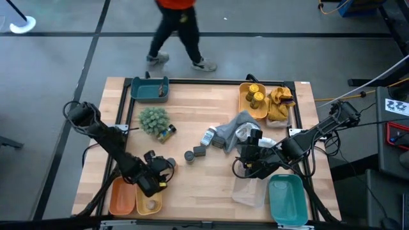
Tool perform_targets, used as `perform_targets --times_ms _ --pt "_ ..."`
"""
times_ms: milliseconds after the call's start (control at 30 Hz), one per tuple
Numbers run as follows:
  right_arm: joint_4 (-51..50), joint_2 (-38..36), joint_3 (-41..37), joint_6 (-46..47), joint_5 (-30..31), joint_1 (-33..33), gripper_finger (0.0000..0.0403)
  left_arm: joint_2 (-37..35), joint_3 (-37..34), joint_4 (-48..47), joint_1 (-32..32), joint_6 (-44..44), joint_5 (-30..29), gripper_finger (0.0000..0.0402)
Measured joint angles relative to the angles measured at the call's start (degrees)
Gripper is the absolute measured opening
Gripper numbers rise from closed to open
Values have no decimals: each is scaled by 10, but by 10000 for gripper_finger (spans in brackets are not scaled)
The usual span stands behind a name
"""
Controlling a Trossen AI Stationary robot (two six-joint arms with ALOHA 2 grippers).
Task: Sort spices by type
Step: Put the black seasoning bottle into the transparent bin
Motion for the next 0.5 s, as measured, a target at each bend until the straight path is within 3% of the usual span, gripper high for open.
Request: perform_targets --times_ms 500 --pt "0 0 0 0 0 0 257 0 0 26 52 61 1 224"
